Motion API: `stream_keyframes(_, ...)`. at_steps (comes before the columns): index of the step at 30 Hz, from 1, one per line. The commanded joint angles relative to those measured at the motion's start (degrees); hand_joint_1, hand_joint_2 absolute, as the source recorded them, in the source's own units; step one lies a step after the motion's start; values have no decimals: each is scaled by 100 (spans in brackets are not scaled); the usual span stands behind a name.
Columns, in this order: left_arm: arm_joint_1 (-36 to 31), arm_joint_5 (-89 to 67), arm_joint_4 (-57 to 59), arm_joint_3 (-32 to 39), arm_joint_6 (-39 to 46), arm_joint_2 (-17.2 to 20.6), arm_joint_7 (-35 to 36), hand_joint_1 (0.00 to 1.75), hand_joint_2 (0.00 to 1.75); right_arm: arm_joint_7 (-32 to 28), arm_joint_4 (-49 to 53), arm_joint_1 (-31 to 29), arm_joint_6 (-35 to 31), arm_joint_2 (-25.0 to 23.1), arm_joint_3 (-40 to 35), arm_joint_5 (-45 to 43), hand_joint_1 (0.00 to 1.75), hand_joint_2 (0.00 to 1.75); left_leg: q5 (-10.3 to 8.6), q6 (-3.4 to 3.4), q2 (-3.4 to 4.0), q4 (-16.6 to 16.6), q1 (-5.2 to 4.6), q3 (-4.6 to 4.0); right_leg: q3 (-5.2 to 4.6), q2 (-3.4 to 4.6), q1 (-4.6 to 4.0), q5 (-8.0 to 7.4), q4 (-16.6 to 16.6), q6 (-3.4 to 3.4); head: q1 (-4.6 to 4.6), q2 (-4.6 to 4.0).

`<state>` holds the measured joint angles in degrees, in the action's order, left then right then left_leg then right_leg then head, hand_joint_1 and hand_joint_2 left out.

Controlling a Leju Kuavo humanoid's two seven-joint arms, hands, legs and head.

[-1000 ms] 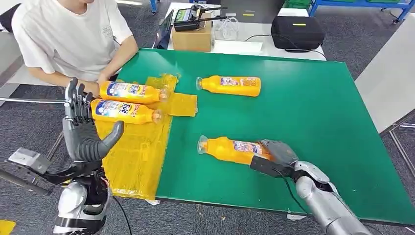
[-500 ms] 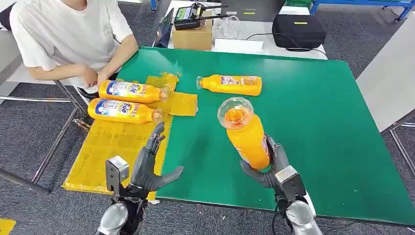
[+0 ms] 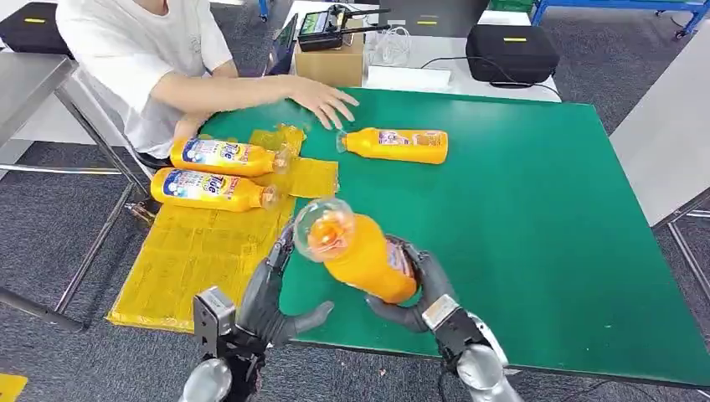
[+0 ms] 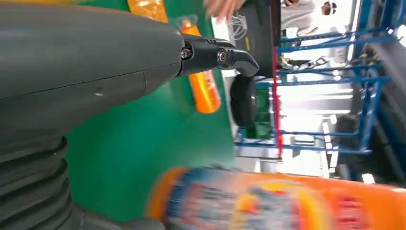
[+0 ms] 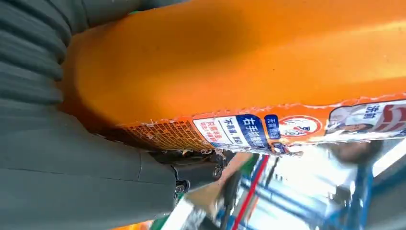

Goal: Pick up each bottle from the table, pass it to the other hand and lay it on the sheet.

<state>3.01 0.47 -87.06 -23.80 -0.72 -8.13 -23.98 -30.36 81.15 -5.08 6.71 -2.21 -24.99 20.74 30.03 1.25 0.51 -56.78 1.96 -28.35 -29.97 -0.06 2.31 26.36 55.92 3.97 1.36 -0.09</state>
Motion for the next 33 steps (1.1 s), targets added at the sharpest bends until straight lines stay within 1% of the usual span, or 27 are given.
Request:
stream_keyframes(1, -275, 1367, 1, -136, -180, -36, 224, 0, 175, -113, -1031, -482, -207, -103, -1143, 168, 175, 175, 1, -8, 7, 7, 1, 10, 5, 9, -4, -2, -6, -14, 0, 0)
stream_keyframes(3, -283, 1508, -27, -222, -248, 8, 217, 0, 175, -108, -1097, -530, -233, -96, -1241, 158, 175, 175, 0, -8, 4, 7, 2, 9, 6, 6, -5, -3, -8, -14, 0, 0)
stream_keyframes(4, -285, 1551, -48, -297, -296, 44, 223, 0, 175, -96, -1147, -551, -258, -99, -1280, 150, 175, 175, -1, -15, 8, 17, 2, 23, 16, 11, -7, -5, -16, -25, 2, 0)
stream_keyframes(6, -288, 1577, -74, -423, -337, 95, 221, 0, 175, -106, -1213, -583, -289, -113, -1305, 104, 175, 175, 0, -13, 4, 11, 2, 17, 12, 6, -6, -3, -12, -20, 2, 0)
stream_keyframes(7, -279, 1557, -76, -446, -319, 103, 229, 0, 175, -101, -1221, -583, -322, -118, -1297, 94, 175, 175, -1, -10, 2, 7, -2, 10, 6, 3, -1, -1, -7, -13, 0, 0)
stream_keyframes(8, -261, 1437, -95, -472, -220, 104, 162, 0, 175, -99, -1225, -589, -368, -112, -1285, 95, 175, 175, -1, -16, 3, 16, 1, 21, 17, 6, -6, -4, -17, -22, 0, 0)
stream_keyframes(9, -286, 1450, -81, -603, -347, 175, 198, 0, 175, -88, -1229, -594, -418, -138, -1233, 37, 175, 175, -1, -15, 1, 14, 0, 19, 16, 3, -5, -2, -15, -21, 0, 0)
stream_keyframes(13, -263, 1450, -57, -731, -448, 254, 221, 0, 175, -22, -1237, -605, -434, -175, -1109, -100, 175, 175, -1, -9, 1, 9, -3, 10, 6, 2, 0, 0, -7, -13, 0, 0)
stream_keyframes(14, -251, 1450, -52, -739, -448, 254, 221, 0, 175, -21, -1241, -611, -432, -170, -1103, -105, 175, 175, 0, -15, 0, 18, 1, 24, 20, 3, -6, -1, -17, -25, 0, 0)
stream_keyframes(16, -248, 1395, -58, -810, -508, 301, 191, 0, 175, -12, -1277, -573, -417, -232, -983, -274, 175, 175, -1, -10, 0, 10, -2, 13, 8, 1, -1, 0, -8, -15, 2, 0)
stream_keyframes(17, -248, 1395, -58, -810, -508, 301, 191, 0, 175, -12, -1277, -573, -417, -232, -983, -274, 175, 175, -1, -15, -1, 18, 1, 25, 20, 2, -6, -1, -17, -25, 0, 0)
stream_keyframes(19, -203, 1190, -81, -810, -418, 320, 92, 0, 175, -43, -1237, -480, -274, -286, -857, -544, 175, 175, 0, -11, 2, 12, 0, 16, 10, 3, -4, -1, -11, -18, 0, 0)
stream_keyframes(20, -203, 1190, -81, -810, -418, 320, 92, 0, 175, -43, -1237, -480, -274, -286, -857, -544, 175, 175, -1, -16, -1, 20, 1, 26, 21, 2, -6, -2, -19, -26, 0, 0)
stream_keyframes(22, -156, 1052, -90, -835, -416, 367, 70, 0, 175, -10, -1185, -422, -215, -292, -788, -664, 175, 175, -1, -12, -3, 12, -1, 14, 11, -1, -3, -1, -11, -17, 0, 0)
stream_keyframes(23, -140, 1041, -86, -839, -419, 373, 66, 0, 175, -8, -1185, -420, -214, -282, -782, -665, 175, 175, -2, -16, -3, 19, -1, 24, 20, 0, -4, -2, -19, -24, 0, 0)
stream_keyframes(25, -140, 1041, -86, -839, -419, 373, 66, 0, 175, -8, -1185, -420, -214, -282, -782, -665, 175, 175, -1, -9, 0, 9, -1, 11, 7, 1, -2, -1, -9, -13, 0, 0)
stream_keyframes(26, -140, 1041, -86, -839, -419, 373, 66, 0, 175, -8, -1185, -420, -214, -282, -782, -665, 175, 175, -2, -17, -3, 20, 0, 25, 22, 0, -6, -3, -21, -25, 0, 0)
stream_keyframes(28, -126, 915, -69, -855, -410, 386, 69, 0, 175, 77, -1216, -444, -293, -255, -792, -556, 175, 175, 0, -11, 0, 11, -2, 14, 10, 2, -2, 0, -10, -16, 0, 0)
stream_keyframes(29, -110, 831, -24, -842, -350, 366, 120, 0, 175, 135, -1251, -440, -302, -257, -779, -531, 175, 175, 0, -16, -1, 19, 1, 24, 20, 2, -6, -1, -19, -25, 0, 0)
stream_keyframes(31, -125, 813, 71, -808, -302, 306, 202, 0, 175, 227, -1318, -458, -339, -257, -854, -399, 175, 175, 0, -11, 1, 13, -1, 16, 12, 3, -3, -1, -12, -17, 0, 0)
stream_keyframes(32, -147, 845, 119, -789, -289, 272, 236, 0, 175, 261, -1373, -478, -337, -258, -916, -344, 175, 175, 0, -16, 1, 22, 0, 29, 23, 4, -5, -1, -21, -24, 2, 0)
stream_keyframes(33, -176, 871, 164, -785, -297, 251, 275, 0, 175, 309, -1437, -514, -343, -242, -1018, -234, 175, 175, -1, -11, -1, 13, 0, 18, 14, 1, -4, -1, -13, -18, 0, 0)
